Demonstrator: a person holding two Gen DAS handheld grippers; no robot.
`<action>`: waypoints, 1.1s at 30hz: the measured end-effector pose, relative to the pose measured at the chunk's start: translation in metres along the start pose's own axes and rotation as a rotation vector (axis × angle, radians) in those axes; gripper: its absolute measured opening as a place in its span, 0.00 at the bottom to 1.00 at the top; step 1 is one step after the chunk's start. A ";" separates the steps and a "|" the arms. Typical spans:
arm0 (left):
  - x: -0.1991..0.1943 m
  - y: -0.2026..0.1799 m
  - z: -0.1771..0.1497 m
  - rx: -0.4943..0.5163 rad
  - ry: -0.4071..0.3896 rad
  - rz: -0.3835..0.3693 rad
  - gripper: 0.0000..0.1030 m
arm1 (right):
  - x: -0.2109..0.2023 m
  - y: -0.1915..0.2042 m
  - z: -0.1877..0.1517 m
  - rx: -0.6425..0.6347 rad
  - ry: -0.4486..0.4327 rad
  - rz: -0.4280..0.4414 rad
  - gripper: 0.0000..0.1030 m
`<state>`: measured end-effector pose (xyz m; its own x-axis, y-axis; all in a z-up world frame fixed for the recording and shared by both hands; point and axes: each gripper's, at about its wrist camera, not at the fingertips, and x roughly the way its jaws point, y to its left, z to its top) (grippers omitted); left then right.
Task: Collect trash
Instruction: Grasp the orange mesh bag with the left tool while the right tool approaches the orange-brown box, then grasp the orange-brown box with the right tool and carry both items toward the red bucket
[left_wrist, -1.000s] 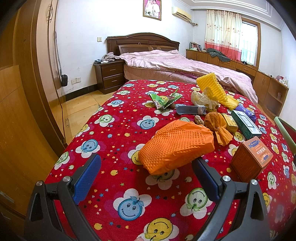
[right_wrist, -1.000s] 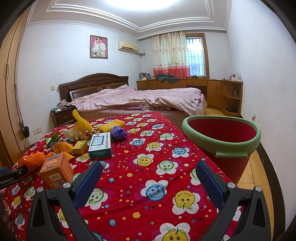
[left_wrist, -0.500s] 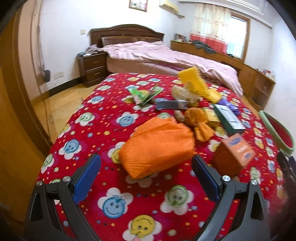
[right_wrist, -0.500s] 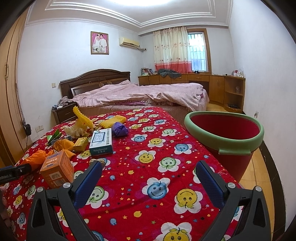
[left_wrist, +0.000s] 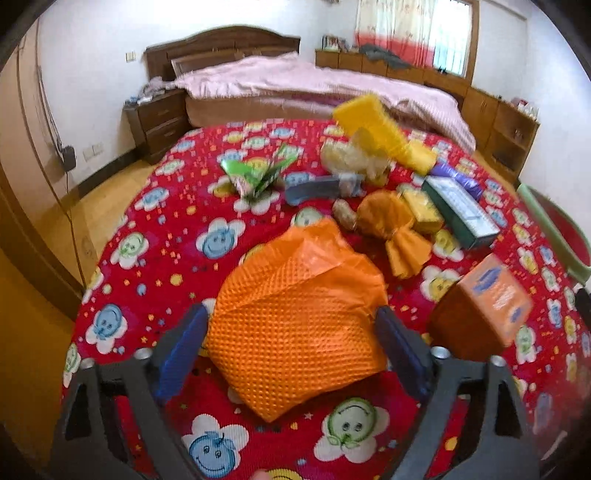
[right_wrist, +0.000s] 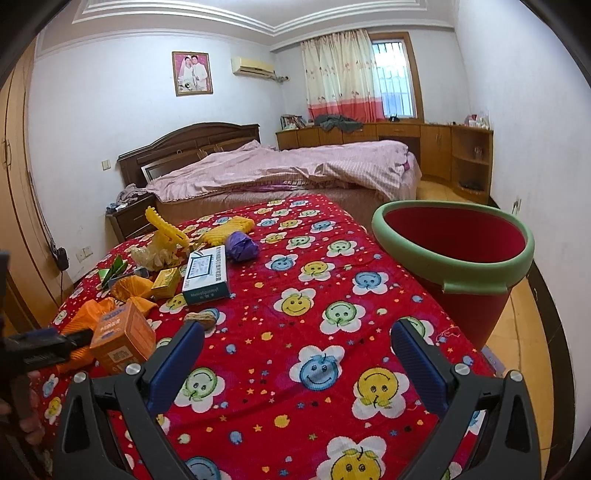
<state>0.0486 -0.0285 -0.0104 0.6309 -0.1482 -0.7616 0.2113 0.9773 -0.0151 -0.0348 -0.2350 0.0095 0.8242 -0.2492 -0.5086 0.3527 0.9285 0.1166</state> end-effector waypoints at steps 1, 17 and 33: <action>0.002 0.001 0.000 -0.001 0.009 0.000 0.81 | -0.001 0.000 0.001 0.002 0.006 0.002 1.00; -0.022 0.030 0.009 -0.067 -0.038 -0.126 0.18 | -0.002 0.063 0.013 -0.081 0.141 0.149 1.00; -0.020 0.040 0.031 -0.022 -0.084 -0.196 0.18 | 0.037 0.128 0.006 -0.231 0.274 0.207 0.48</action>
<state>0.0671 0.0088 0.0245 0.6397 -0.3474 -0.6857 0.3207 0.9313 -0.1727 0.0429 -0.1271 0.0106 0.7078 0.0027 -0.7064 0.0578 0.9964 0.0617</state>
